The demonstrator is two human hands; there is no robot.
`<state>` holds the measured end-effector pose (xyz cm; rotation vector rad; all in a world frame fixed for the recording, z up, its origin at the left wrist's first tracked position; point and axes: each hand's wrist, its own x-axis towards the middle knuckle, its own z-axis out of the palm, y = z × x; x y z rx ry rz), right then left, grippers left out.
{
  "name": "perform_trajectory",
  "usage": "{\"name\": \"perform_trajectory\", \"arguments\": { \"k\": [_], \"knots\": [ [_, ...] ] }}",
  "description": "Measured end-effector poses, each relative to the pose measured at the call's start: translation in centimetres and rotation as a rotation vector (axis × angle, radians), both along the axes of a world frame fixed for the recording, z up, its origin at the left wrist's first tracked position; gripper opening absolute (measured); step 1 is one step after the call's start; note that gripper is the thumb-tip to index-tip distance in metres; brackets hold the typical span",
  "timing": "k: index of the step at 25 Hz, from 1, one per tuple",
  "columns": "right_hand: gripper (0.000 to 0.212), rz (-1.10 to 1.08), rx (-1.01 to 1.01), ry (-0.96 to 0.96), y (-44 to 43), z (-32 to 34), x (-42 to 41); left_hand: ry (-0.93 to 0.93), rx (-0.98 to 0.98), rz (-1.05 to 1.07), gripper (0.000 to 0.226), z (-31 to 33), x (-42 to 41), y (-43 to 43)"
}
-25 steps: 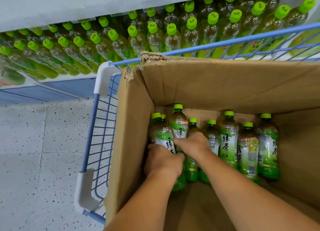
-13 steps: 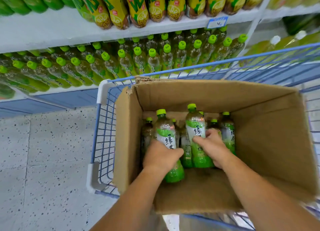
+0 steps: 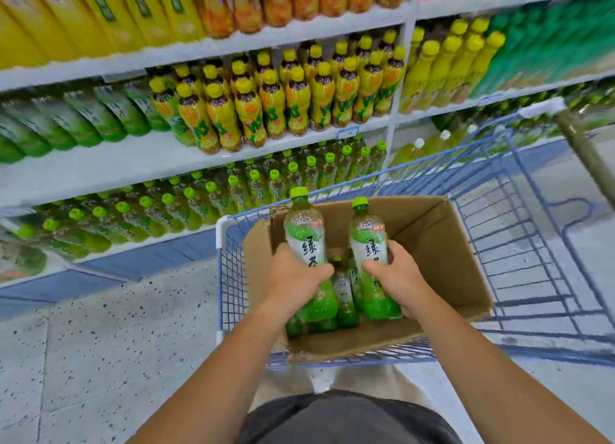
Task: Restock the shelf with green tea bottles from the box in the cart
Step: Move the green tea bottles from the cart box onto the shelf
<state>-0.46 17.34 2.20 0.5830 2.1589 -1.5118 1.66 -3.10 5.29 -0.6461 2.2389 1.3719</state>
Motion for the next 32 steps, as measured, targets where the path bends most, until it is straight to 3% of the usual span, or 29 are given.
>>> {"name": "perform_trajectory", "arguments": {
  "k": [5, 12, 22, 28, 32],
  "knots": [
    [0.025, -0.045, 0.010, 0.143, -2.8, 5.4, 1.3, 0.213, 0.002, 0.013, 0.033, 4.4, 0.8, -3.7],
    [0.031, 0.100, -0.058, 0.326, -9.4, 10.8, 0.0, 0.286, -0.054, 0.258, 0.043, 8.8, 4.8, -8.8],
    [0.033, 0.440, -0.183, 0.423, -24.2, 14.7, 1.4, 0.356, -0.215, 0.598, 0.049, 14.5, 13.1, -20.4],
    [0.025, 0.584, -0.176, 0.468, -37.4, 15.2, 3.7, 0.376, -0.279, 0.671, 0.051, 15.0, 16.7, -31.4],
    [0.027, 0.549, -0.214, 0.478, -47.3, 14.8, 5.9, 0.397, -0.288, 0.641, 0.049, 14.9, 19.2, -41.3]
  ]
}}
